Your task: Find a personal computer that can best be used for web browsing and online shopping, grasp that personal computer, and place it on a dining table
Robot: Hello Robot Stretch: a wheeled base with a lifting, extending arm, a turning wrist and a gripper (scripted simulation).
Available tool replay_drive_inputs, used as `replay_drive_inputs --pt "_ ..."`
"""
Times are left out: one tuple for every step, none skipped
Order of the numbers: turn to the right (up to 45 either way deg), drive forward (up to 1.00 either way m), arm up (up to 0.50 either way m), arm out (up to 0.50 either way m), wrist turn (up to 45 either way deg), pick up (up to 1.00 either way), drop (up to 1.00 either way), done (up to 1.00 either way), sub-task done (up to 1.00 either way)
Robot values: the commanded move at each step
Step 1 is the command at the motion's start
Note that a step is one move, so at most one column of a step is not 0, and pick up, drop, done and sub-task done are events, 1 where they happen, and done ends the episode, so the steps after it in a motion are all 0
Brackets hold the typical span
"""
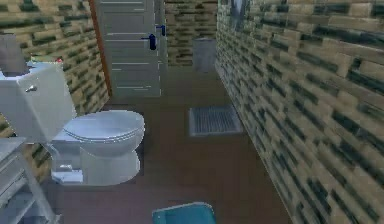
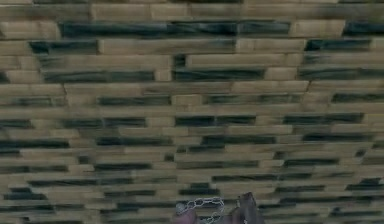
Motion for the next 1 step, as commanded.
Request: replay_drive_inputs --pt "0.0 1.00 0.00 0.00 0.0 0.00 0.00 0.00 0.00"
